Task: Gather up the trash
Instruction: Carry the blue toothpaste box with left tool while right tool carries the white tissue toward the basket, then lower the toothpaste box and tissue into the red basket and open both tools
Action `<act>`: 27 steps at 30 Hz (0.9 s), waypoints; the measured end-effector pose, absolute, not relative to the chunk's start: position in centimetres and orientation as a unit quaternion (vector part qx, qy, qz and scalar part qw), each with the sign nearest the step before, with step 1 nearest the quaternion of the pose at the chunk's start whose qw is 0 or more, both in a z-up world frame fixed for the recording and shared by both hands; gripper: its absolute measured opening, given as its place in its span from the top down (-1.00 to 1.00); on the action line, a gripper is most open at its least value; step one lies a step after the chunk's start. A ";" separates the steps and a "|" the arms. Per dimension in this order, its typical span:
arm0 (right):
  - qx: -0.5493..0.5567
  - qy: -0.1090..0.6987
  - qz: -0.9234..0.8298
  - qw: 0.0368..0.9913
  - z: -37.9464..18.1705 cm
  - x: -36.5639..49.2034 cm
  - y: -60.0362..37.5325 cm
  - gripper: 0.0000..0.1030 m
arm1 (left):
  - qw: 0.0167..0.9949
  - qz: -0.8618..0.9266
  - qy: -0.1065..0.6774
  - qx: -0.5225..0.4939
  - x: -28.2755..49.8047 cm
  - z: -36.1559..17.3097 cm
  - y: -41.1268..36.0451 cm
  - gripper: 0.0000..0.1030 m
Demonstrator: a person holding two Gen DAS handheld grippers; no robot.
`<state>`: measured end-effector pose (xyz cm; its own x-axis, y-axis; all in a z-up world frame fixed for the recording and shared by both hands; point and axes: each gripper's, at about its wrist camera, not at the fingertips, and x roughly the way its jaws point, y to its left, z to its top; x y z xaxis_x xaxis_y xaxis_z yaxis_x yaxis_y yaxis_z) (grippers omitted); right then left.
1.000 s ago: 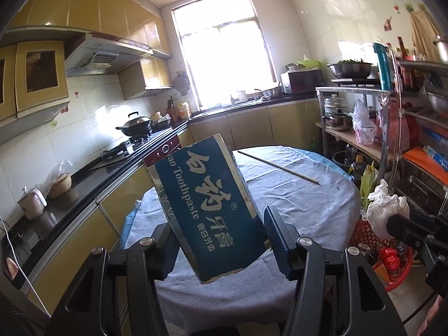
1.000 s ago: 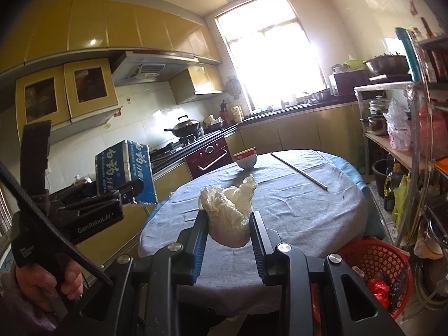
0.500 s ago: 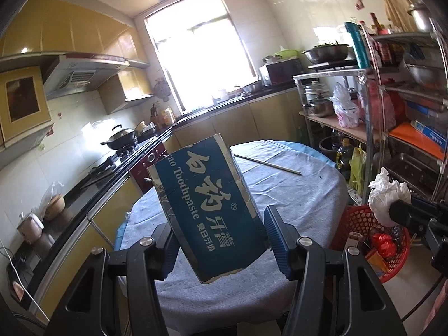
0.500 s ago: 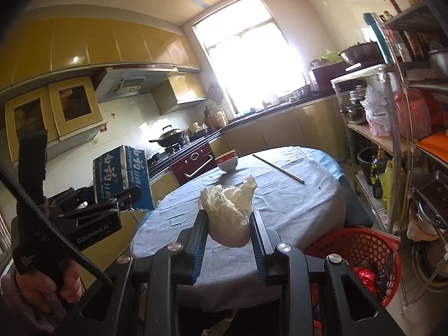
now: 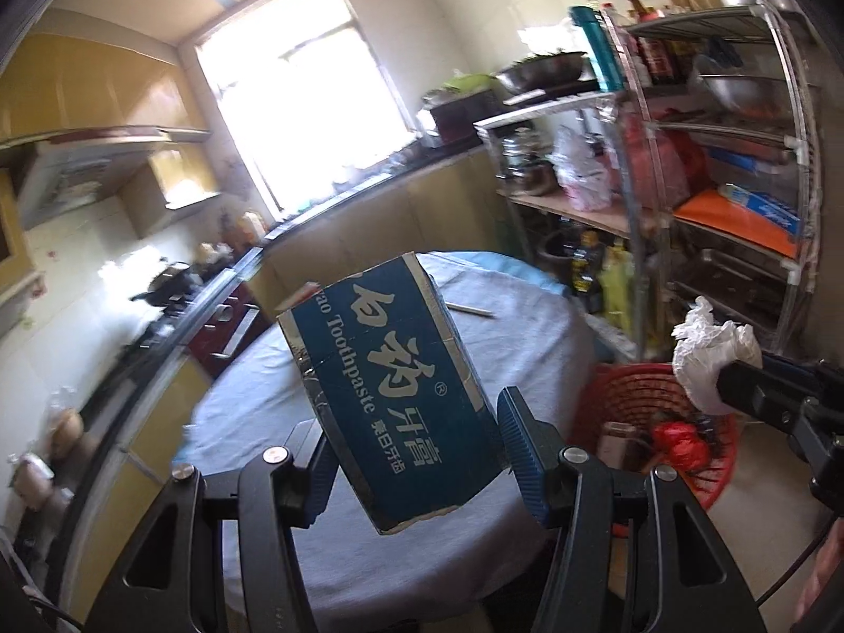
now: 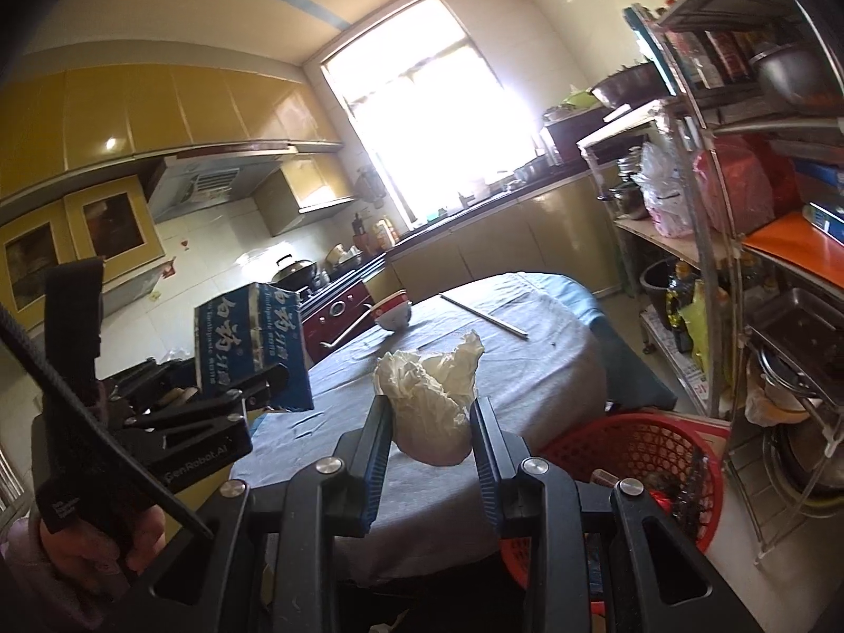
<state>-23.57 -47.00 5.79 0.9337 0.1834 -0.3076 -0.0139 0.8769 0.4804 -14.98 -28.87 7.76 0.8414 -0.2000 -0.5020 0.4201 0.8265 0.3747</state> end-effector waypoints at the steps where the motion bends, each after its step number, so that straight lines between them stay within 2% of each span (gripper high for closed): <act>1: 0.245 0.176 0.048 0.952 5.6 -23.7 -47.5 0.37 | 0.924 -0.182 0.240 0.235 -14.5 7.6 -29.4 -0.14; 13: 0.323 0.215 -0.015 0.922 0.7 -24.1 -55.2 0.37 | 0.869 -0.280 0.351 0.208 -9.7 3.8 -36.1 -0.14; 27: 0.374 0.267 -0.061 0.886 -5.4 -22.6 -59.1 0.36 | 0.827 -0.319 0.408 0.219 -8.9 -1.5 -40.3 -0.17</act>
<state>-22.57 -59.12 -5.37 0.8494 0.0920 -0.5196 0.3083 0.7125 0.6303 -8.92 -40.27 -1.51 0.4628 -0.3488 -0.8150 0.7068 0.7001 0.1017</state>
